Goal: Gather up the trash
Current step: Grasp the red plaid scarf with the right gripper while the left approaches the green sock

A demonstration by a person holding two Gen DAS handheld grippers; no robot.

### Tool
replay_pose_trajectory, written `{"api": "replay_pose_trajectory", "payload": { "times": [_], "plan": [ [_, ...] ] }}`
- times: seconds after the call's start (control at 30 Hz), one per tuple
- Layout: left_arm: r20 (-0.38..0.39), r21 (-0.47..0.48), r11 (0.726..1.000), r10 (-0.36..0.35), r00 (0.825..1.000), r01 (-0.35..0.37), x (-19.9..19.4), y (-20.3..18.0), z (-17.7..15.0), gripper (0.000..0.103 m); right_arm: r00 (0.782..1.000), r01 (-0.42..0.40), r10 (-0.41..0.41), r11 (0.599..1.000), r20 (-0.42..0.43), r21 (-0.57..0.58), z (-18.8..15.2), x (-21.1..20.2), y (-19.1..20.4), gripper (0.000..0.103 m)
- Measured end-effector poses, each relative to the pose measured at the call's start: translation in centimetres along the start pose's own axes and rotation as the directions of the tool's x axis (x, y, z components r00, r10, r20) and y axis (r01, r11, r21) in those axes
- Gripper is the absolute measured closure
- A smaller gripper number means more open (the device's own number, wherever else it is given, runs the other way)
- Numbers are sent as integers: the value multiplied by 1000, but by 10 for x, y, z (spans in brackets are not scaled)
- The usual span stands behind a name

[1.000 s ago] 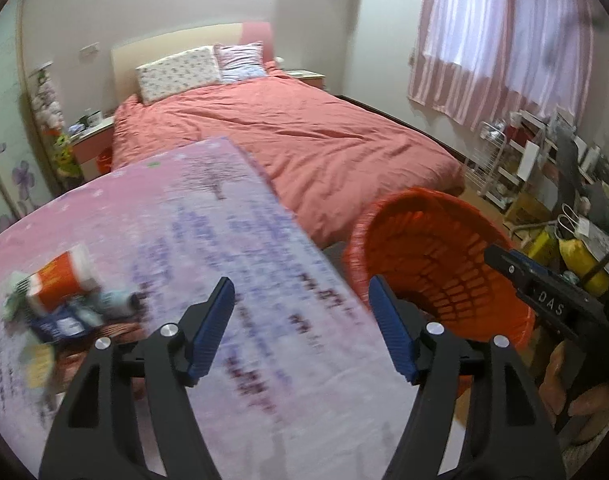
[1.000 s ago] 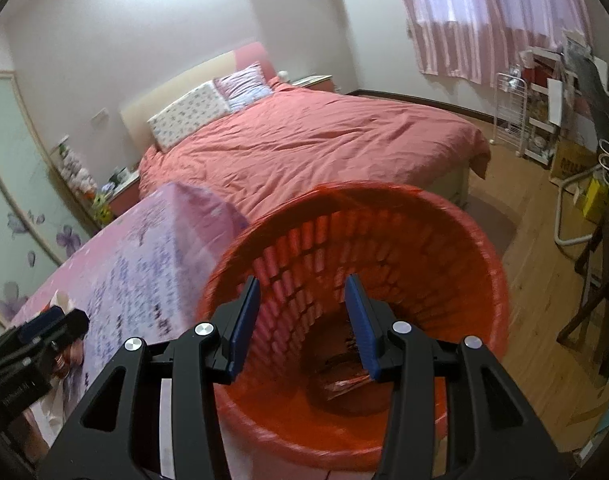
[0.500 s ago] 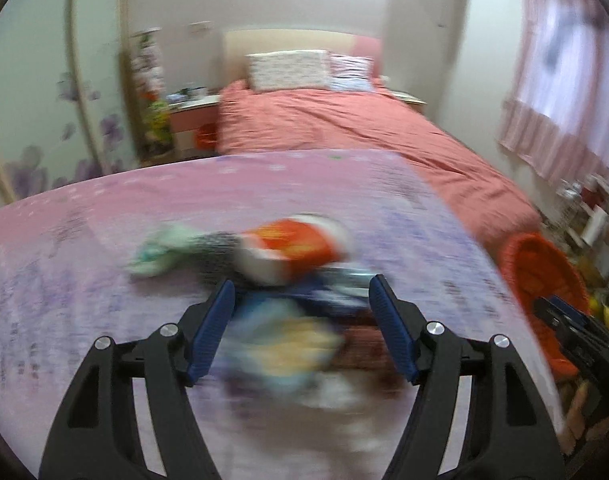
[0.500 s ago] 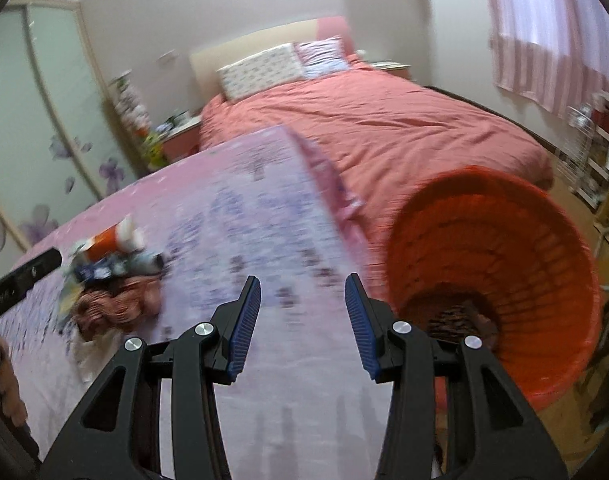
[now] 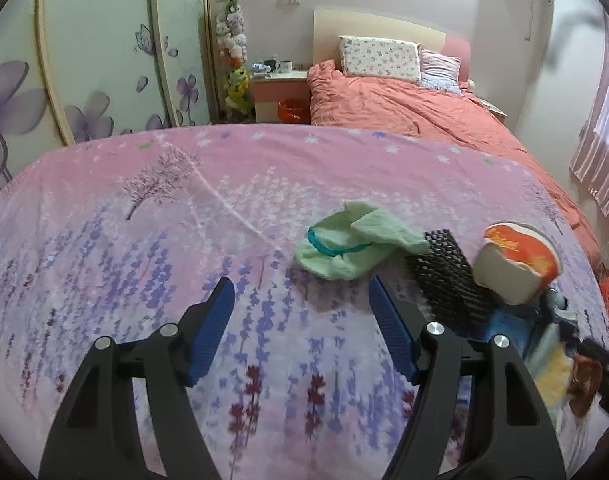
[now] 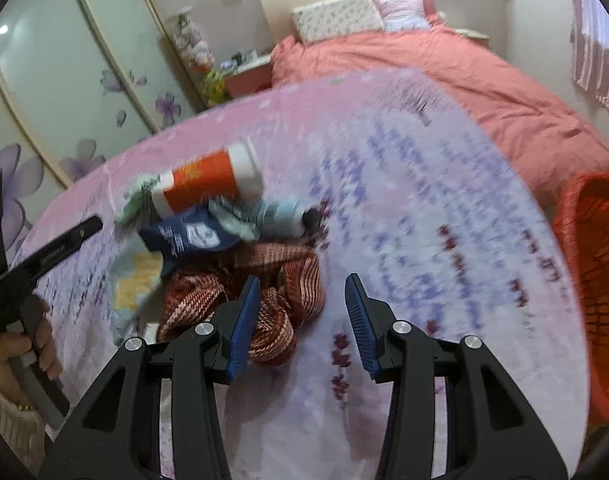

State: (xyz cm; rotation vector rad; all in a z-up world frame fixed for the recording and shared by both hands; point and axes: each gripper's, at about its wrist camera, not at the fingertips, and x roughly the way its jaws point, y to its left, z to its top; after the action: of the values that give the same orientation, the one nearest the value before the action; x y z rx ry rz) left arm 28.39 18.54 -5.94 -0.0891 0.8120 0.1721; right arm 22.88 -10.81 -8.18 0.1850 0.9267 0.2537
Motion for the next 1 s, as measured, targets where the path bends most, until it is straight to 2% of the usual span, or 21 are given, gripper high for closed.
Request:
{"api": "replay_pose_trajectory", "payload": {
  "times": [0.03, 0.07, 0.1, 0.13, 0.3, 0.37, 0.43, 0.47, 0.53, 0.57, 0.6, 0.63, 1.0],
  "plan": [
    [-7, 2, 1000, -7, 1000, 7, 6, -2, 0, 34, 1000, -26, 26, 1000, -15, 1, -3, 4, 0, 79],
    [-12, 6, 1000, -12, 1000, 12, 11, -3, -1, 34, 1000, -27, 27, 1000, -8, -3, -6, 3, -1, 80],
    [-16, 11, 1000, -21, 1000, 21, 16, -4, 0, 34, 1000, -21, 21, 1000, 6, -23, -8, 1, 1, 87],
    [-16, 14, 1000, -25, 1000, 25, 17, -7, -1, 34, 1000, -17, 17, 999, 12, -38, -9, -1, 3, 90],
    [-21, 28, 999, -25, 999, 25, 27, -22, 2, 35, 996, 64, -61, 997, 66, -39, -12, -12, -2, 93],
    [-37, 33, 999, -14, 999, 15, 34, -25, 5, 40, 992, 94, -94, 996, 88, -1, -9, -17, -14, 93],
    [-57, 30, 999, -21, 998, 23, 39, -27, 7, 55, 987, 125, -127, 992, 103, 30, -7, -19, -24, 93],
    [-65, 27, 999, -19, 998, 21, 42, -28, 8, 58, 983, 143, -147, 989, 106, 45, -6, -20, -30, 93],
    [-67, 22, 1000, -10, 998, 11, 45, -29, 11, 75, 977, 175, -182, 982, 107, 69, -5, -21, -39, 93],
    [-62, 20, 1000, -12, 998, 13, 44, -28, 11, 79, 974, 191, -199, 978, 108, 83, -6, -21, -42, 93],
    [-58, 19, 1000, -14, 998, 15, 44, -27, 11, 89, 972, 199, -209, 975, 110, 94, -6, -23, -48, 93],
    [-56, 20, 1000, -18, 998, 19, 42, -25, 9, 92, 971, 202, -213, 974, 112, 101, -8, -24, -52, 93],
    [-80, 37, 991, -128, 989, 131, -21, -1, -49, 94, 978, 163, -173, 982, 113, 93, -18, -29, -57, 92]
  ]
}}
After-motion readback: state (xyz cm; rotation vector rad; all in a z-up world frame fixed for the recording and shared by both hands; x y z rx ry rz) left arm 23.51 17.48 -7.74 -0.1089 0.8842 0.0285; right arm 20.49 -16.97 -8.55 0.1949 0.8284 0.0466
